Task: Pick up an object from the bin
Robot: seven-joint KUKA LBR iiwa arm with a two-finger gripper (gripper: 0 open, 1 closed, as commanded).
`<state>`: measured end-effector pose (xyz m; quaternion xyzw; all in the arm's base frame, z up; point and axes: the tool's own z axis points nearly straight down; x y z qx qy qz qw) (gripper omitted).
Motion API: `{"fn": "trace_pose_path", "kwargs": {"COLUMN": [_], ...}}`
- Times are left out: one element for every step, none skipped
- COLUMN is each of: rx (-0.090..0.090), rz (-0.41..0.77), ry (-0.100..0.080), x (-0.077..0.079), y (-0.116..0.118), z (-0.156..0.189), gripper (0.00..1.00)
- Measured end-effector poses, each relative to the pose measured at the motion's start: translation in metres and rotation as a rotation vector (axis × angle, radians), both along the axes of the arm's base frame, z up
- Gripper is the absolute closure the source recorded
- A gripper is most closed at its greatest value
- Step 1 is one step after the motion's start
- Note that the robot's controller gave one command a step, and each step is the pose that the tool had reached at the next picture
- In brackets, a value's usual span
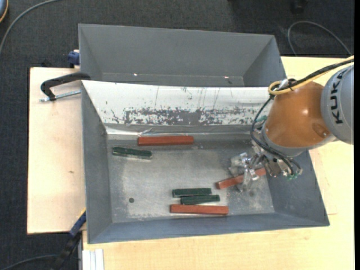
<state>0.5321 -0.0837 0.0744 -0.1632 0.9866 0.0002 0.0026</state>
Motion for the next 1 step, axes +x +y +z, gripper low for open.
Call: {"fn": "trace_pose_path", "kwargs": {"rx": [-0.007], "rz": [0.531], "ry": [-0.008], "x": [0.0059], "y": [-0.0189], "z": [0.2114], "gripper": [1.0]}}
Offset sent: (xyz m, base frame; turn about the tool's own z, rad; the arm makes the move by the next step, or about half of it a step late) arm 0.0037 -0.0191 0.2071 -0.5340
